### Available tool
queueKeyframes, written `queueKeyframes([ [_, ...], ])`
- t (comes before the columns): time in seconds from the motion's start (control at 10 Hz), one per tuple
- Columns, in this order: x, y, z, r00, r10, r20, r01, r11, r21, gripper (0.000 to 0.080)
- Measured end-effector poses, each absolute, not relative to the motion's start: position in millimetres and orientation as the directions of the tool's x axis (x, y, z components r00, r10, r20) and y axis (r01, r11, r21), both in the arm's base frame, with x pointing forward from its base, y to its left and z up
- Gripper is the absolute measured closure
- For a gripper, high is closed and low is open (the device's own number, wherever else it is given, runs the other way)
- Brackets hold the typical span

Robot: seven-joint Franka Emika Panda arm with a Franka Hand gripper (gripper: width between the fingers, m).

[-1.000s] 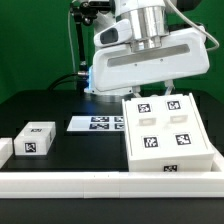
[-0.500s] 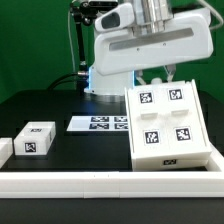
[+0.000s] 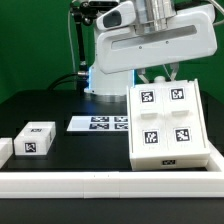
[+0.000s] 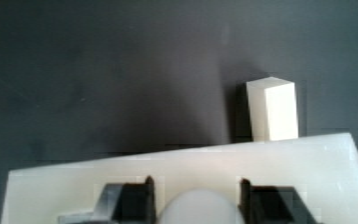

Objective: Assemble cabinet

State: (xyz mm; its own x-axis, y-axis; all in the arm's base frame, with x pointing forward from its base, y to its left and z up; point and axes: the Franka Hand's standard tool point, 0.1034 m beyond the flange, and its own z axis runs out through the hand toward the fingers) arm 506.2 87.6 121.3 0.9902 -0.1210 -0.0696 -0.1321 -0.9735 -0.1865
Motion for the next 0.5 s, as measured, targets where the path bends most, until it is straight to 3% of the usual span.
queueKeyframes([
  [0.3,531.1,82.4,149.4,0.986,-0.045,-0.159,-0.074,-0.981,-0.18,0.0577],
  [0.5,534.5,82.9,148.1,0.985,-0.04,-0.167,-0.071,-0.981,-0.182,0.0577],
])
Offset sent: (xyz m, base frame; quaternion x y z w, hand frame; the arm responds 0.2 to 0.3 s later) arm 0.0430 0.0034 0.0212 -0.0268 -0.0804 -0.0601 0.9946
